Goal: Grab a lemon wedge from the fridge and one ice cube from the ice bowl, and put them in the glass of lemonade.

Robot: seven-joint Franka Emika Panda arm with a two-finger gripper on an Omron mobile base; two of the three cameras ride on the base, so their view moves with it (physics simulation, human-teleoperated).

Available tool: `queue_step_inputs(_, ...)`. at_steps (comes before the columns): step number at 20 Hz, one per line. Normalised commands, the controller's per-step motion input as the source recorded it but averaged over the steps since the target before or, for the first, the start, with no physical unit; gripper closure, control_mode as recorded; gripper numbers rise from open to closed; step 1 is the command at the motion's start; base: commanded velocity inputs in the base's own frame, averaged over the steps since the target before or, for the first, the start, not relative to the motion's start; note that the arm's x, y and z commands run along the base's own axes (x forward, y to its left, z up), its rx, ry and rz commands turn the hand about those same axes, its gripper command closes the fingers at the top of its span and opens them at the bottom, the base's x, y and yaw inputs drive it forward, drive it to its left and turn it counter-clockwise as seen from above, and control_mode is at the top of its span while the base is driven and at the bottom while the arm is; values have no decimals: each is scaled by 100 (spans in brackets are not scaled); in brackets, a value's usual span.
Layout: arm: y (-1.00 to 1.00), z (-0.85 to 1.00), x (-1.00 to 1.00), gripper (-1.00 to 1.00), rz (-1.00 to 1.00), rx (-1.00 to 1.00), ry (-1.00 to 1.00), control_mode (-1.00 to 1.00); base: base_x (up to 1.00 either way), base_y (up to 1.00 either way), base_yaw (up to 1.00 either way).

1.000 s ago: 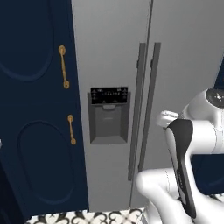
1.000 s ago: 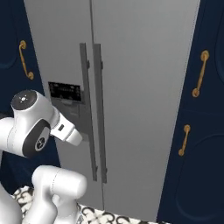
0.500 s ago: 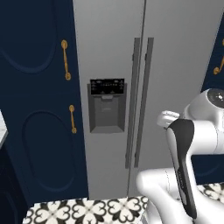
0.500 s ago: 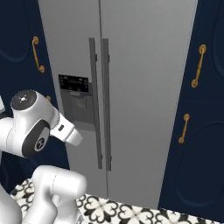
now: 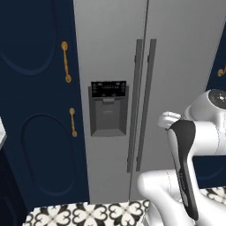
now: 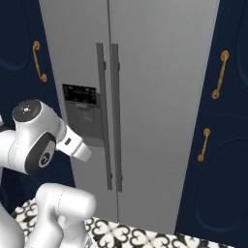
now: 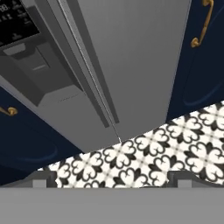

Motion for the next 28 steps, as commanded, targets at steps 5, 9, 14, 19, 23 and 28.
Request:
queue_step_inputs(5,0,0,0,-100,0,0,0,100,1,3,-4)
queue_step_inputs(9,6,0,9,-100,0,0,-2,-100,0,0,-1)
queue_step_inputs(14,0,0,92,-100,0,0,0,-100,0,0,0)
queue_step_inputs(19,-2,0,100,-100,0,0,0,-100,0,0,0)
queue_step_inputs(23,-1,36,33,-100,0,-10,-14,-100,0,0,0)
queue_step_inputs(28,-28,57,7,-100,1,-12,-9,-100,0,0,0)
